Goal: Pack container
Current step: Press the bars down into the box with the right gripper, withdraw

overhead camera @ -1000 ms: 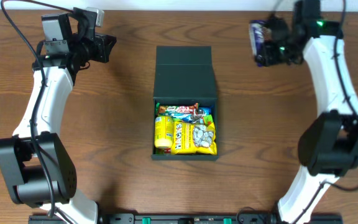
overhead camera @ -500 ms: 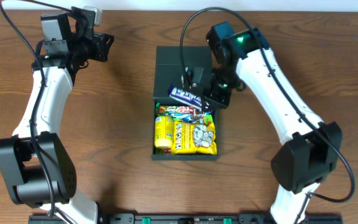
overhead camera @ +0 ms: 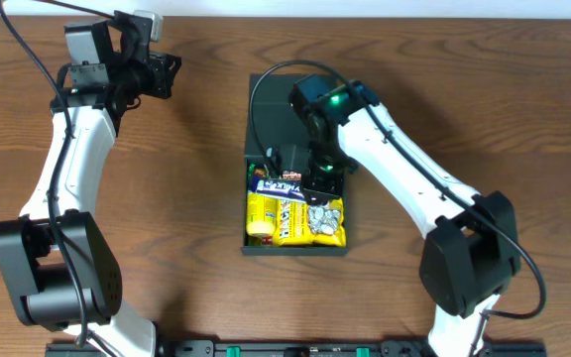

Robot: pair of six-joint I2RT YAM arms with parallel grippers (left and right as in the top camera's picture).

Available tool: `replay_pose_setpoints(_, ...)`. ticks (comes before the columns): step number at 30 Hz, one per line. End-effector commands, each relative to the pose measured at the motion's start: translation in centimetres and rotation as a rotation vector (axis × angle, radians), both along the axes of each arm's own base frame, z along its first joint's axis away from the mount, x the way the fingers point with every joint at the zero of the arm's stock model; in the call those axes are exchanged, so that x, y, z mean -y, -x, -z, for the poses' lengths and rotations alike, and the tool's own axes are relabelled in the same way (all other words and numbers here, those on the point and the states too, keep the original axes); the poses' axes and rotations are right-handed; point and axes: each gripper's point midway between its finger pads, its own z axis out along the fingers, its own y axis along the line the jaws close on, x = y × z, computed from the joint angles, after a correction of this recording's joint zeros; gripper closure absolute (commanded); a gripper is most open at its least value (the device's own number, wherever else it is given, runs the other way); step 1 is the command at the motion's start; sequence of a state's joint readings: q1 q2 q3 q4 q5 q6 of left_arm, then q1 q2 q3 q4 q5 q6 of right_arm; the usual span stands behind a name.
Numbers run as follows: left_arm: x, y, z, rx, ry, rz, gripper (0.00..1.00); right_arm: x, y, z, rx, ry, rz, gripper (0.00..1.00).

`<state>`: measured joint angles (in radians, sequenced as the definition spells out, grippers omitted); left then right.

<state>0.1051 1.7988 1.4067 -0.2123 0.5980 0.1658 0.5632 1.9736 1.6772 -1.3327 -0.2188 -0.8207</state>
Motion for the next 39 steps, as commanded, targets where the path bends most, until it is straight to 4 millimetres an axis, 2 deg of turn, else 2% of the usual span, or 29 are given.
replay_pose_setpoints(1,-0.5,-0.3,-1.6,0.045,-0.022,0.002,0.83,1.0,-1.2,0.7,0.057,0.075,0.063,0.99)
replay_pose_setpoints(5,-0.5,-0.3,-1.6,0.046,-0.022,0.002,0.83,1.7,-2.3,1.3,0.116,0.119,0.061,0.99)
replay_pose_setpoints(8,-0.5,-0.3,-1.6,0.048,-0.022,0.002,0.83,2.1,-2.2,1.7,0.115,0.132,0.048,0.99)
replay_pose_setpoints(15,-0.5,-0.3,-1.6,0.048,-0.022,0.002,0.83,1.6,-2.8,1.8,0.142,0.113,0.046,0.98)
replay_pose_setpoints(16,-0.5,-0.3,-1.6,0.048,-0.022,0.002,0.83,1.6,-3.0,1.8,0.146,0.11,0.042,0.8)
replay_pose_setpoints(17,-0.5,-0.3,-1.6,0.048,-0.022,0.002,0.83,1.6,-3.2,1.8,0.157,0.11,0.043,0.45)
replay_pose_setpoints(18,-0.5,-0.3,-1.6,0.048,-0.022,0.002,0.83,1.6,-3.6,1.8,0.174,0.115,0.048,0.01)
replay_pose_setpoints(19,-0.5,-0.3,-1.6,0.048,-0.022,0.002,0.83,1.7,-3.8,1.8,0.187,0.121,0.049,0.01)
replay_pose_setpoints(26,-0.5,-0.3,-1.6,0.048,-0.022,0.002,0.83,2.4,-5.8,1.5,0.276,0.176,0.125,0.01)
replay_pose_setpoints(31,-0.5,-0.3,-1.6,0.048,-0.022,0.002,0.82,1.7,-7.0,0.3,0.315,0.144,0.195,0.15)
replay_pose_setpoints(34,-0.5,-0.3,-1.6,0.048,-0.022,0.002,0.82,1.3,-9.2,-1.2,0.369,0.088,0.338,0.19)
replay_pose_setpoints(35,-0.5,-0.3,-1.6,0.048,-0.021,0.002,0.85,1.4,-10.1,-1.6,0.385,0.067,0.387,0.2)
replay_pose_setpoints(36,-0.4,-0.3,-1.6,0.047,-0.021,0.002,0.94,1.5,-11.1,-1.9,0.402,0.038,0.455,0.25)
replay_pose_setpoints(37,-0.2,-0.3,-1.7,0.041,-0.002,0.002,0.94,1.9,-12.6,-2.3,0.417,-0.006,0.565,0.37)
replay_pose_setpoints(38,0.3,-0.1,-1.8,0.031,0.038,0.012,0.94,2.5,-13.9,-2.6,0.414,-0.053,0.675,0.68)
replay_pose_setpoints(39,0.9,0.1,-2.1,0.024,0.074,0.036,0.94,3.2,-14.9,-2.6,0.399,-0.094,0.768,0.91)
